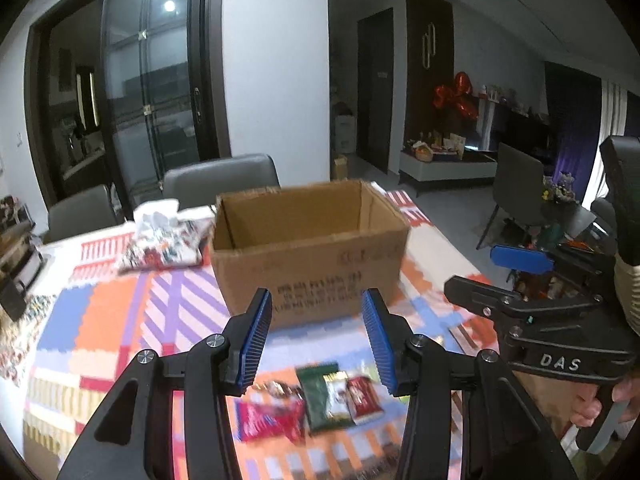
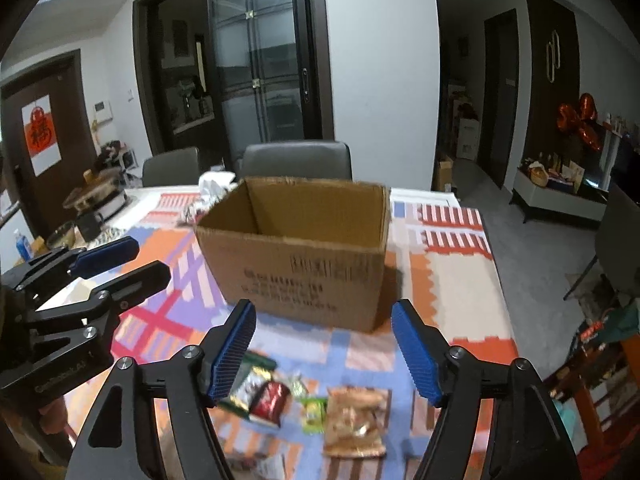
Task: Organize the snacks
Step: 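Move both open tools back to the snack pile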
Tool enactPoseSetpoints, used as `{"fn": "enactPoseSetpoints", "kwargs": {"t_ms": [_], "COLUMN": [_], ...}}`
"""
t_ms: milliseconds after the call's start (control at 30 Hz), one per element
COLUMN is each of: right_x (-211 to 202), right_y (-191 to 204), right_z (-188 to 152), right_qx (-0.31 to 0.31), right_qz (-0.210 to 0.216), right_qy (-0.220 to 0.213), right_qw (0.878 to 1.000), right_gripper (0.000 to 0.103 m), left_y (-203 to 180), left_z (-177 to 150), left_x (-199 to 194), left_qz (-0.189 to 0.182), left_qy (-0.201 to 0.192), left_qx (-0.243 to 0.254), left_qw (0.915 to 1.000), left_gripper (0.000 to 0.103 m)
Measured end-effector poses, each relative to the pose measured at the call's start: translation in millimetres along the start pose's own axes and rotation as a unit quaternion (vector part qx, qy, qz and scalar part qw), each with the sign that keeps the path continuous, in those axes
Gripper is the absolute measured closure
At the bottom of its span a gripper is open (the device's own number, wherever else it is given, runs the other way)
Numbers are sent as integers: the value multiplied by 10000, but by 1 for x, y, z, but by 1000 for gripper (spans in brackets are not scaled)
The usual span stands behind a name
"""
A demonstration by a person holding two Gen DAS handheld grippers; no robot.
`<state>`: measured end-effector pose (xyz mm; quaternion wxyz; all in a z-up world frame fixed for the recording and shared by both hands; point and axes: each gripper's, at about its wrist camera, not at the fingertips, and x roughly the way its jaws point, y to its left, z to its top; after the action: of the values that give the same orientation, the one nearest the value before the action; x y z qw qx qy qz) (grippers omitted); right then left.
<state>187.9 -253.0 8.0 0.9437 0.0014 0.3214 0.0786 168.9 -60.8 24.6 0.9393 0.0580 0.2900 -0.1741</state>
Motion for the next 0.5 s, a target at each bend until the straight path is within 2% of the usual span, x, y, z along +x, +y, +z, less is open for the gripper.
{"fn": "enactPoseSetpoints", "kwargs": {"t_ms": [300, 500], "right_x": [7, 23], "right_y": [1, -3], "right_z": [-37, -60], "right_qx": [-50, 99], "right_qz": [-148, -104], "right_qy": [328, 769], "right_qw": [9993, 9969], "right_gripper": [32, 32], "left_y": [-4, -7], "left_z": [-43, -63], "left_x": [6, 23], "left_qz": [-134, -146], "left_qy": [317, 674], "left_qx": [-33, -69], "left_qw": [9994, 9976], "left_gripper": [57, 57]}}
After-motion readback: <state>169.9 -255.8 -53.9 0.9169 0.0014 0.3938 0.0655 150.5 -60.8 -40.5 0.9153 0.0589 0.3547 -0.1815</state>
